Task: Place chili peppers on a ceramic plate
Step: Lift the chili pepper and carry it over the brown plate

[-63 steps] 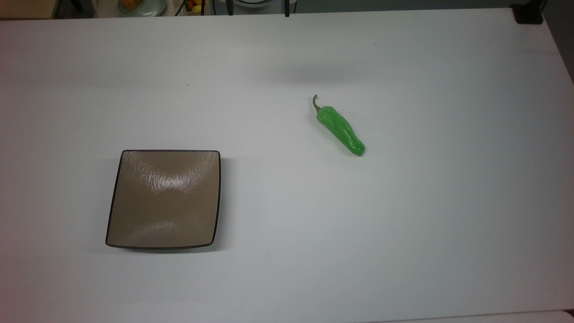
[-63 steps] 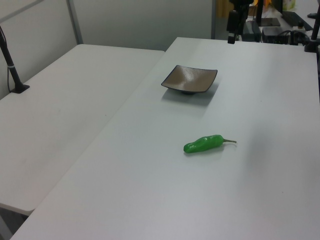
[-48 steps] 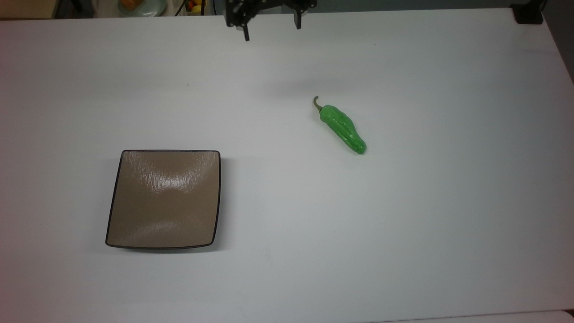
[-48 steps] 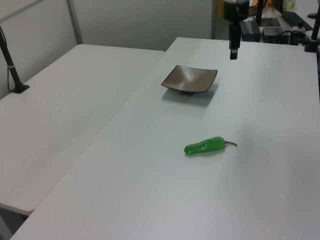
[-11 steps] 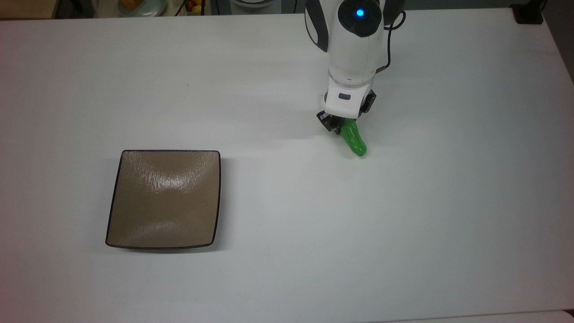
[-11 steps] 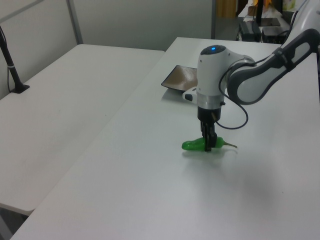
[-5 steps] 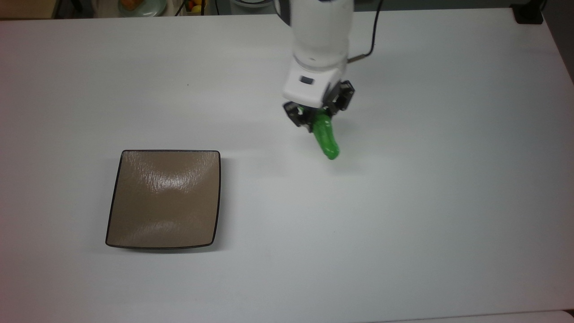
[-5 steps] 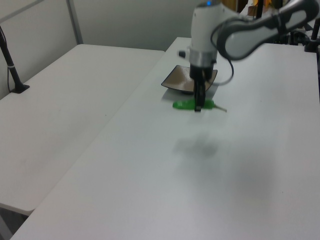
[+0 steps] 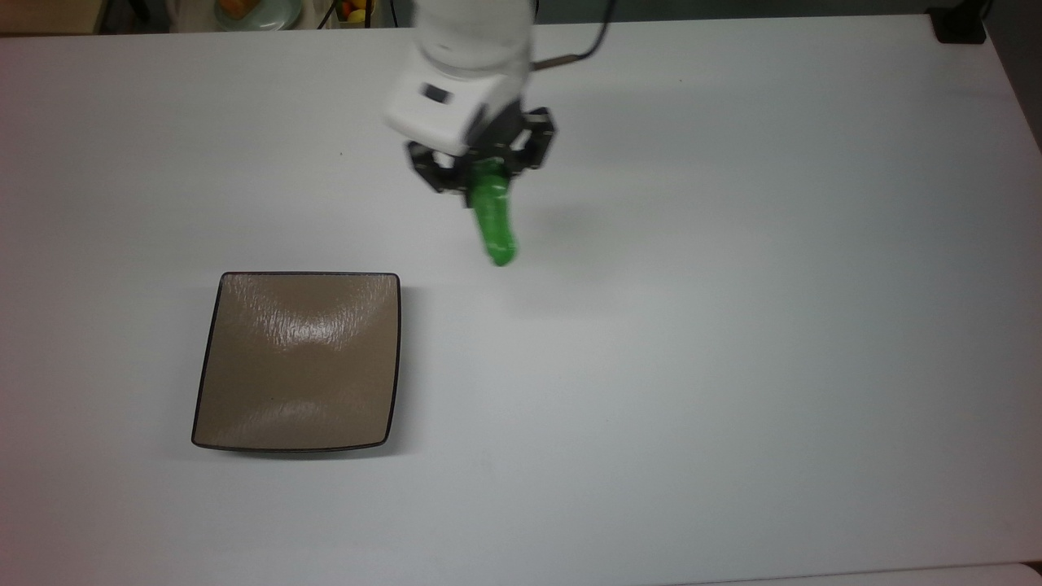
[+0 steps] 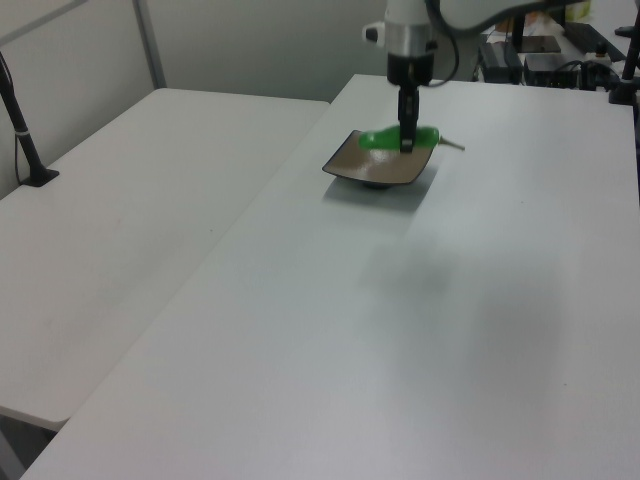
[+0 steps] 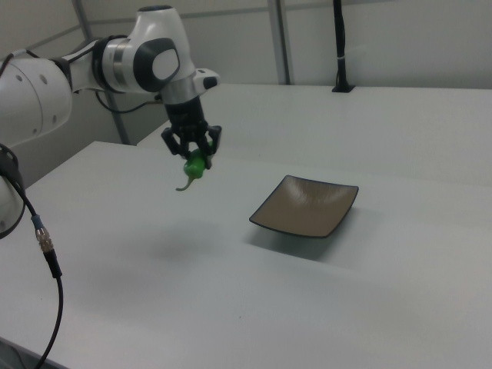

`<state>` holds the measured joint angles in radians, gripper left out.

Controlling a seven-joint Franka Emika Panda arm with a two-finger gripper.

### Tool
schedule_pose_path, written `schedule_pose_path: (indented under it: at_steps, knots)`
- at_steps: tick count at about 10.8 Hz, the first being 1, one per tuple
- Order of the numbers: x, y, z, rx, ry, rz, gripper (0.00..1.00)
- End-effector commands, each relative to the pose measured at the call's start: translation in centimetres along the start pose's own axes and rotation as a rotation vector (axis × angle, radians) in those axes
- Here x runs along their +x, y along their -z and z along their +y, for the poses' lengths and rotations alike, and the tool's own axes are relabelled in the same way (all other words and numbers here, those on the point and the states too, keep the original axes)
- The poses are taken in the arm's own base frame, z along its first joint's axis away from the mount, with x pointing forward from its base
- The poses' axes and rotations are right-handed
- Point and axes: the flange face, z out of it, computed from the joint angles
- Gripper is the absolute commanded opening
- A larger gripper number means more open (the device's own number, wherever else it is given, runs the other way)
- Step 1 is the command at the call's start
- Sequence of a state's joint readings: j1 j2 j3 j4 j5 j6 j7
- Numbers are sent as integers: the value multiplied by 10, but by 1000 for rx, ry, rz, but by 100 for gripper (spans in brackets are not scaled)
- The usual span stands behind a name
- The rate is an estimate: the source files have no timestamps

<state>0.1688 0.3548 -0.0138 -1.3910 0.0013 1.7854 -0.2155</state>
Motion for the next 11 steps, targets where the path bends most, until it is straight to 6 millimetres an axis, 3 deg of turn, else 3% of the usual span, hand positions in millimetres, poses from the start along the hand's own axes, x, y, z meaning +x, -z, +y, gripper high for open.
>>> schedule_pose_path:
  at_steps: [1,3,7,11]
  knots:
    - [4,3,63,-60,-53,9,5]
    - [6,-2,101,-83,-94,67,5]
    - [8,-33,162,-128,-165,166,6]
    - [22,-86,188,-169,-176,240,7]
